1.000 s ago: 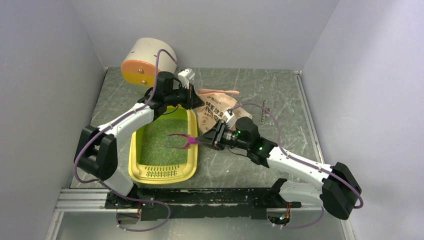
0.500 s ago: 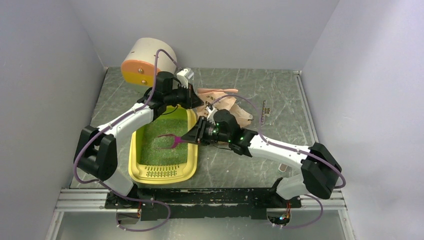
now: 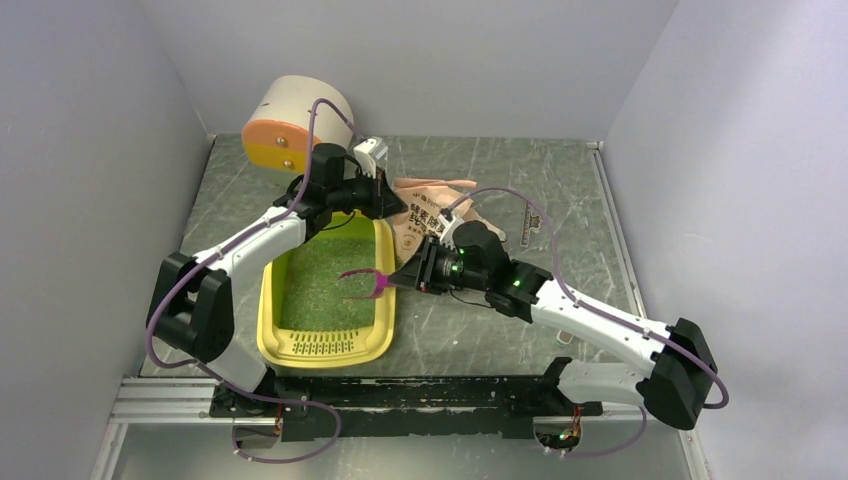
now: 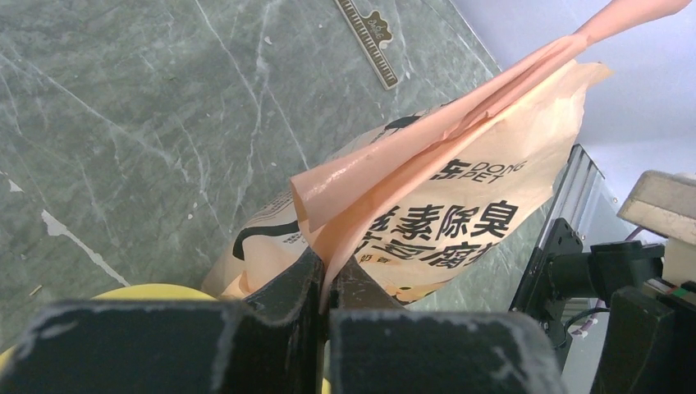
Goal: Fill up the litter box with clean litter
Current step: Pour the cat litter into the litter box.
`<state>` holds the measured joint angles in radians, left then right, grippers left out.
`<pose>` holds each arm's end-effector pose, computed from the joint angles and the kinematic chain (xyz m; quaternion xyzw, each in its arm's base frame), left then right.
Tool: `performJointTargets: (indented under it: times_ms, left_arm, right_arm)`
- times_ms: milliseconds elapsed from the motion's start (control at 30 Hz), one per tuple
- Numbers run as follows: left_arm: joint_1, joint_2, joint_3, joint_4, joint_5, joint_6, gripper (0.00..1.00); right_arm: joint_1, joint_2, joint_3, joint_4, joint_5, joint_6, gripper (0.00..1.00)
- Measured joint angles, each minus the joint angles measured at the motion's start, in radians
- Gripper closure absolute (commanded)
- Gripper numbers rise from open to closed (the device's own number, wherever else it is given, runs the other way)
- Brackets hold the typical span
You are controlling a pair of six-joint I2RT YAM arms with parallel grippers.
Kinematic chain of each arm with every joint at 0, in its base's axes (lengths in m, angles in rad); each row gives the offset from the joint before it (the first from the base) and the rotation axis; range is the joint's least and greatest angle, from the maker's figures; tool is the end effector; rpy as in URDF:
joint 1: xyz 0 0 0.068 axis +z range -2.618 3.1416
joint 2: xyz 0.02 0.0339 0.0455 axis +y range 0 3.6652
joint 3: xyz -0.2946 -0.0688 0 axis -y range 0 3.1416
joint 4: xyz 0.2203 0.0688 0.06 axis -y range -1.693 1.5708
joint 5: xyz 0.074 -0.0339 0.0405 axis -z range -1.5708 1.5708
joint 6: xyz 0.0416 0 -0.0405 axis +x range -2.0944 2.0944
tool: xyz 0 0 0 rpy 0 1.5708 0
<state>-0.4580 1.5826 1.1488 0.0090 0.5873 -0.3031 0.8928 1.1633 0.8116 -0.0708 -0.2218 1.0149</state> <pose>0.3016 -0.1744 0.3252 0.2187 0.7898 -0.4186 0.3915 0.1404 0.1889 0.3174 -0.0091 0.8366 0.4940 0.2365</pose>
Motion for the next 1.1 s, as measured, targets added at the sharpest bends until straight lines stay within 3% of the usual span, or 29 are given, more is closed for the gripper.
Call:
performJointTargets:
  times_ms: [300, 533, 867, 1100]
  left_arm:
    - [0.0, -0.009, -0.006, -0.005, 0.002, 0.0, 0.95]
    - [0.0, -0.01, -0.006, -0.006, 0.002, 0.0, 0.95]
    - [0.001, 0.002, 0.016, -0.031, -0.008, 0.004, 0.95]
    - [0.007, 0.04, 0.054, -0.037, -0.007, 0.004, 0.95]
  right_arm:
    - [-0.006, 0.012, 0.008, 0.017, -0.031, 0.015, 1.0]
    - [-0.001, 0.2, 0.062, 0.139, -0.074, 0.043, 1.0]
    - [0.002, 0.343, 0.23, 0.175, 0.088, 0.025, 1.0]
    - [0.026, 0.399, 0.254, 0.193, 0.23, 0.017, 1.0]
